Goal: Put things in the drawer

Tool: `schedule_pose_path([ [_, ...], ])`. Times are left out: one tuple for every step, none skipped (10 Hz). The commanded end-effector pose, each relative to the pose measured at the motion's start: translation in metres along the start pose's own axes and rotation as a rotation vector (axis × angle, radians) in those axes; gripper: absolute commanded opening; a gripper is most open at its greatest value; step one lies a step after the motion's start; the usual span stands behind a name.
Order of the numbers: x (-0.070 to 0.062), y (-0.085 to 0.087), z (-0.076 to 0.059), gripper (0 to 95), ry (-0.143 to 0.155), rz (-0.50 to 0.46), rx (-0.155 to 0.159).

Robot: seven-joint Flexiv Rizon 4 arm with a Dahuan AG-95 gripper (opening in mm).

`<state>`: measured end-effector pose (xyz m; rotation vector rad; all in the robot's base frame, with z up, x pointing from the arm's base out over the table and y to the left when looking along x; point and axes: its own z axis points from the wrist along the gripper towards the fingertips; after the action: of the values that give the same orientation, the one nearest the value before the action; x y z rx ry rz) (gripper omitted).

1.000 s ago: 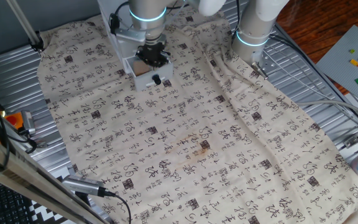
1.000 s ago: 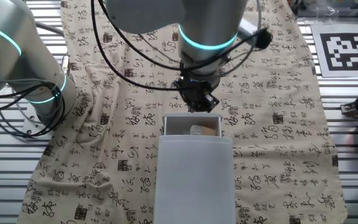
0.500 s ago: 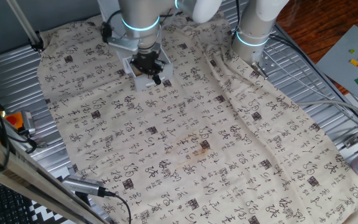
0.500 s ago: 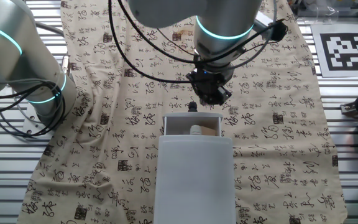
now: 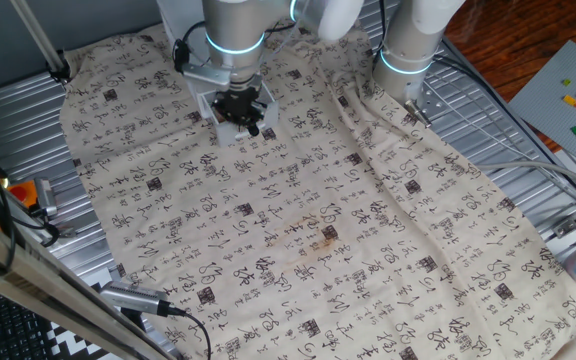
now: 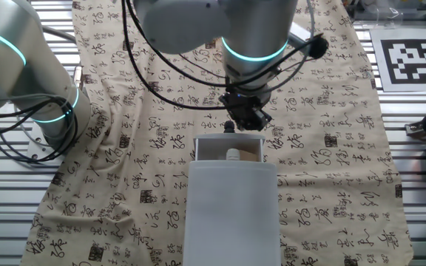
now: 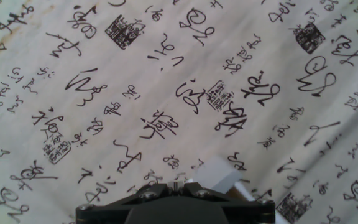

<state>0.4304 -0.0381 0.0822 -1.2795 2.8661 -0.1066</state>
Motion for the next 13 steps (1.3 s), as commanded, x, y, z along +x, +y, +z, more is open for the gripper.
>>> schedule_pose_path([
  [0.006, -0.001, -0.001, 0.0, 0.007, -0.040, 0.015],
  [0.013, -0.004, -0.001, 0.0, 0.012, -0.060, 0.021],
  [0.020, -0.007, -0.001, 0.0, 0.012, -0.079, 0.020],
  [0.026, -0.009, -0.002, 0.0, 0.011, -0.093, 0.018],
  [0.032, -0.012, -0.002, 0.0, 0.015, -0.106, 0.020],
  [0.036, -0.013, -0.003, 0.0, 0.021, -0.116, 0.024],
  [0.041, -0.014, -0.003, 0.0, 0.026, -0.126, 0.028],
  [0.043, -0.015, -0.003, 0.0, 0.028, -0.134, 0.029],
  [0.048, -0.018, -0.005, 0.0, 0.034, -0.158, 0.029],
  [0.051, -0.018, -0.005, 0.0, 0.041, -0.170, 0.033],
  [0.053, -0.018, -0.005, 0.0, 0.053, -0.190, 0.038],
  [0.053, -0.018, -0.005, 0.0, 0.064, -0.203, 0.038],
  [0.055, -0.017, -0.006, 0.0, 0.091, -0.222, 0.053],
])
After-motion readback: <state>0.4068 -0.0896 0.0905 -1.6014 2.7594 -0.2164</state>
